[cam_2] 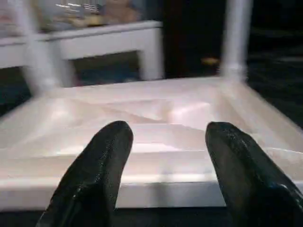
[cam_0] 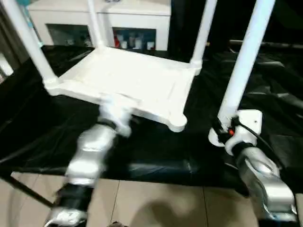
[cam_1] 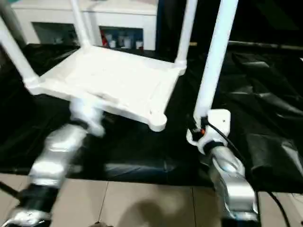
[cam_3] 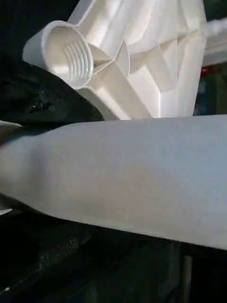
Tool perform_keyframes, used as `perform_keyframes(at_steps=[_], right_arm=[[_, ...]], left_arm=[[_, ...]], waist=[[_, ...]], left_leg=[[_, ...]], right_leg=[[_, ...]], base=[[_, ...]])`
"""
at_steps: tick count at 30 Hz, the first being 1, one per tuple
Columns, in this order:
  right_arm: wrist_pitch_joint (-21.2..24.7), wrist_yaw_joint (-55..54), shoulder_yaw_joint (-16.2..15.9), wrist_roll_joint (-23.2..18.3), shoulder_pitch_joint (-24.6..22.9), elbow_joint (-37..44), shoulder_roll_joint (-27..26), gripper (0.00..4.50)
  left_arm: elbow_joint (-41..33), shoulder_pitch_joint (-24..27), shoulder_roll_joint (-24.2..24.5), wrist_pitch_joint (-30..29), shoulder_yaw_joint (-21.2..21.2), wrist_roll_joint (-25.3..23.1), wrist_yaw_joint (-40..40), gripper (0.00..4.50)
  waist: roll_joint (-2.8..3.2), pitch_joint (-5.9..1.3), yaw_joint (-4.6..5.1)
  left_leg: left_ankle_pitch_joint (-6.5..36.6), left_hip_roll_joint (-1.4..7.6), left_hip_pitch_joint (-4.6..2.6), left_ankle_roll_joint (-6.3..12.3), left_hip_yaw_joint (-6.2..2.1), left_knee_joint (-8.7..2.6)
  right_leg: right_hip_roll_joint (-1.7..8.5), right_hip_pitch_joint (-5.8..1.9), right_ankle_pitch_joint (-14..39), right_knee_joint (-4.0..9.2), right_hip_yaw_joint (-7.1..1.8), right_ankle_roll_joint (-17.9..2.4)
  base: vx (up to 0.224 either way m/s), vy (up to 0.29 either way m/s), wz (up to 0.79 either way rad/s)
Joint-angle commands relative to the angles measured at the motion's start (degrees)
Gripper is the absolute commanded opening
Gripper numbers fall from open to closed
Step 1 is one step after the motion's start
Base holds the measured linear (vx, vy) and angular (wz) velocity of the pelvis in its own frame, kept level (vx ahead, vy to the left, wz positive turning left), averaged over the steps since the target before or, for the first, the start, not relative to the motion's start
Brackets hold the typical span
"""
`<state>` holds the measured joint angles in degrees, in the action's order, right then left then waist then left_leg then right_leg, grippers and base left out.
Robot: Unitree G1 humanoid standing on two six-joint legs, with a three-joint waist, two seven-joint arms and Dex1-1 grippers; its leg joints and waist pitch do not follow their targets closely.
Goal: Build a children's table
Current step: Rotate table base
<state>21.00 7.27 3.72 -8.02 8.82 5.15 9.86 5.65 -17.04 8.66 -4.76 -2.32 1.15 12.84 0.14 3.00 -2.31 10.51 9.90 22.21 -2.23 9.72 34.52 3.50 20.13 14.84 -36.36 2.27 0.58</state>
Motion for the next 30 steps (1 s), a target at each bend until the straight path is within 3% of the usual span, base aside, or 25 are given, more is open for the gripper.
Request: perform_keyframes(at_steps=[1, 2, 4, 9, 10, 11, 12, 13, 14, 16, 17, 18, 19, 20, 21, 22, 24, 26, 27, 28, 30], right_arm=[[-2.69, -0.06, -1.2, 1.69, 0.67, -1.03, 0.27, 1.89], [-3.46, -0.06, -0.7, 0.83, 0.58, -1.18, -0.4, 1.89], [-3.96, -0.03, -0.25, 0.06, 0.46, -1.22, -0.96, 1.89], [-3.68, 0.62, 0.25, -1.82, -0.21, -0.56, -2.11, 1.89], [-3.32, 0.59, 0.84, -1.97, -0.3, -0.5, -2.01, 1.89], [-3.08, 0.48, 1.39, -2.14, -0.29, -0.48, -1.94, 1.89], [-3.0, 0.42, 1.69, -2.25, -0.27, -0.49, -1.9, 1.89], [-3.17, 0.65, 2.03, -2.43, -0.24, -0.8, -1.71, 1.89], [-3.58, 1.19, 1.99, -2.32, -0.15, -1.21, -1.21, 1.89], [-3.64, 1.48, 1.96, -2.31, -0.01, -1.36, -0.97, 1.89], [-3.64, 1.48, 1.96, -2.31, -0.01, -1.36, -0.97, 1.89], [-3.72, 1.7, 1.89, -2.27, 0.07, -1.4, -0.85, 1.89], [-3.79, 1.9, 1.82, -2.23, 0.14, -1.44, -0.75, 1.89], [-3.9, 2.32, 1.64, -2.29, 0.38, -1.48, -0.57, 1.89], [-3.96, 3.13, 1.14, -2.28, 0.66, -1.45, -0.12, 1.89], [-3.96, 3.13, 1.14, -2.28, 0.66, -1.45, -0.12, 1.89], [-4.26, 4.15, 0.59, -2.38, 0.77, -1.46, 0.19, 1.89], [-4.61, 4.46, 0.39, -2.21, 0.69, -1.49, 0.15, 1.89], [-4.61, 4.46, 0.39, -2.21, 0.69, -1.49, 0.15, 1.89], [-4.8, 4.47, 0.18, -2.13, 0.58, -1.46, -0.01, 1.89], [-4.32, 4.73, -0.31, -2.16, 0.19, -1.27, -0.27, 1.89]], left_arm=[[-3.39, 1.15, -0.3, -0.55, -0.61, -1.12, -2.44, 2.99], [-3.98, 1.55, -0.67, -1.41, -0.82, -1.16, -3.15, 2.99], [-4.37, 1.83, -0.92, -2.06, -0.98, -1.2, -3.67, 2.99], [-3.28, 1.99, -1.82, -2.75, -0.24, -1.21, -3.99, 2.99], [-3.39, 2.19, -2.14, -2.58, 0.56, -1.28, -3.91, 2.99], [-3.53, 2.33, -2.33, -2.61, 1.03, -1.4, -3.95, 2.99], [-3.64, 2.4, -2.42, -2.69, 1.21, -1.5, -4.01, 2.99], [-4.06, 2.77, -2.59, -2.87, 1.47, -1.6, -4.23, 2.99], [-4.5, 3.19, -2.58, -3.04, 1.74, -1.73, -4.22, 2.99], [-4.72, 3.38, -2.53, -3.04, 1.84, -1.84, -4.23, 2.99], [-4.72, 3.38, -2.53, -3.04, 1.84, -1.84, -4.23, 2.99], [-4.9, 3.49, -2.6, -3.15, 1.83, -1.7, -4.16, 2.99], [-5.06, 3.59, -2.67, -3.26, 1.82, -1.57, -4.09, 2.99], [-5.39, 3.76, -2.55, -3.62, 1.92, -1.91, -4.18, 2.99], [-5.61, 3.85, -2.55, -3.87, 1.91, -1.93, -4.17, 2.99], [-5.61, 3.85, -2.55, -3.87, 1.91, -1.93, -4.17, 2.99], [-5.74, 3.93, -2.49, -3.87, 1.95, -1.79, -3.96, 2.99], [-5.76, 3.92, -2.14, -3.99, 2.31, -2.2, -3.95, 2.99], [-5.76, 3.92, -2.14, -3.99, 2.31, -2.2, -3.95, 2.99], [-5.8, 3.89, -2.09, -4.09, 2.3, -2.06, -4.02, 2.99], [-6.02, 3.98, -2.17, -4.45, 2.01, -1.52, -4.19, 2.99]], waist=[[-0.24, -3.56, -0.41], [-0.24, -3.56, -0.41], [-0.79, -3.55, -0.84], [-0.75, -3.35, -1.27], [0.09, -3.59, -1.25], [-0.71, -3.5, -1.33], [-0.99, -3.15, -1.45], [-1.19, -3.39, -1.76], [-1.39, -3.25, -1.78], [-1.15, -2.64, -1.27], [-1.2, -2.56, -1.01], [-1.47, -2.4, -0.69], [-1.56, -2.69, -0.93], [-1.48, -3.15, -0.98], [-1.59, -3.51, -0.57], [-1.67, -3.67, -0.45], [-1.7, -3.96, -0.48], [-1.3, -4.22, -0.63], [-1.1, -4.11, -0.62], [-0.86, -3.71, -0.54], [-0.82, -3.21, -0.53]], left_leg=[[3.98, 3.52, -1.3, 2.91, -1.18, -3.92], [3.98, 3.52, -1.3, 2.91, -1.18, -3.92], [3.24, 3.43, -1.28, 3.27, -1.04, -3.86], [4.69, 3.37, -1.23, 2.3, -1.1, -4.12], [6.47, 4.08, -3.25, -1.52, 0.51, -3.11], [9.0, 3.74, -3.41, -4.5, 0.85, -3.14], [11.26, 3.36, -3.29, -6.79, 1.31, -3.32], [13.79, 3.01, -3.85, -9.68, 1.93, -3.31], [15.02, 2.89, -3.34, -9.28, 1.58, -3.71], [23.43, 2.9, -5.41, -7.73, 2.2, -3.99], [24.18, 2.84, -5.43, -7.29, 2.14, -4.07], [23.9, 2.45, -4.82, -6.54, 2.08, -4.11], [19.45, 2.09, -1.97, -3.23, 0.76, -4.84], [17.74, 2.24, -2.49, -2.12, 0.71, -4.49], [14.61, 2.2, -2.57, -0.42, 0.61, -4.19], [11.84, 1.89, -2.3, 1.09, 0.74, -3.82], [8.75, 1.58, -1.95, 2.91, 0.76, -3.39], [6.86, 1.76, -2.28, 4.47, 0.7, -3.33], [8.78, 1.9, -2.88, 5.0, 0.75, -3.64], [12.52, 2.07, -3.55, 4.98, 0.88, -4.15], [14.39, 2.16, -3.91, 4.31, 0.96, -4.39]], right_leg=[[4.32, -1.25, -5.52, 3.83, -2.37, -12.07], [4.32, -1.25, -5.52, 3.83, -2.37, -12.07], [4.34, -1.31, -8.08, 3.67, -2.51, -11.68], [4.36, -1.3, -6.48, 3.87, -2.55, -10.66], [3.19, 0.34, -3.54, 4.7, -4.22, -9.32], [2.25, 0.11, -1.13, 4.42, -4.41, -8.61], [1.45, 0.16, 1.98, 4.78, -4.7, -7.72], [0.4, 0.95, 3.72, 4.69, -5.56, -4.71], [0.54, 0.29, 4.52, 4.51, -5.35, -4.4], [0.01, 1.18, 13.57, 5.9, -5.4, -4.23], [0.01, 0.88, 14.78, 6.04, -5.45, -4.7], [0.05, -0.12, 15.88, 6.26, -5.77, -5.23], [1.81, -2.09, 14.41, 6.17, -5.53, -4.26], [2.14, -1.9, 12.01, 5.96, -5.64, -4.17], [1.82, -2.27, 5.1, 5.3, -5.57, -5.52], [1.59, -2.72, -0.89, 4.85, -5.57, -6.94], [1.32, -3.34, -8.11, 4.23, -5.54, -9.03], [1.12, -3.44, -13.22, 3.66, -5.1, -10.96], [0.83, -3.51, -12.27, 3.8, -4.51, -12.28], [0.8, -3.62, -7.02, 4.52, -4.04, -13.59], [1.13, -3.92, -0.62, 5.35, -3.99, -14.63]], base=[[0.0, 0.0, 0.0], [0.0, 0.0, 0.0], [0.0, 0.0, 0.0], [0.0, 0.0, 0.0], [0.0, 0.0, 0.0], [-0.01, 0.009, -0.26], [-0.01, 0.009, -0.26], [-0.007, 0.017, -0.41], [-0.004, 0.017, -0.34], [-0.001, 0.015, -0.3], [0.016, 0.01, -0.31], [0.016, 0.01, -0.31], [0.013, 0.004, -0.31], [0.0, 0.0, 0.0], [0.0, 0.0, 0.0], [0.06, -0.006, 0.04], [0.0, 0.0, 0.0], [0.0, 0.0, 0.0], [0.0, 0.0, 0.0], [0.0, 0.0, 0.0], [0.0, 0.0, 0.0]])
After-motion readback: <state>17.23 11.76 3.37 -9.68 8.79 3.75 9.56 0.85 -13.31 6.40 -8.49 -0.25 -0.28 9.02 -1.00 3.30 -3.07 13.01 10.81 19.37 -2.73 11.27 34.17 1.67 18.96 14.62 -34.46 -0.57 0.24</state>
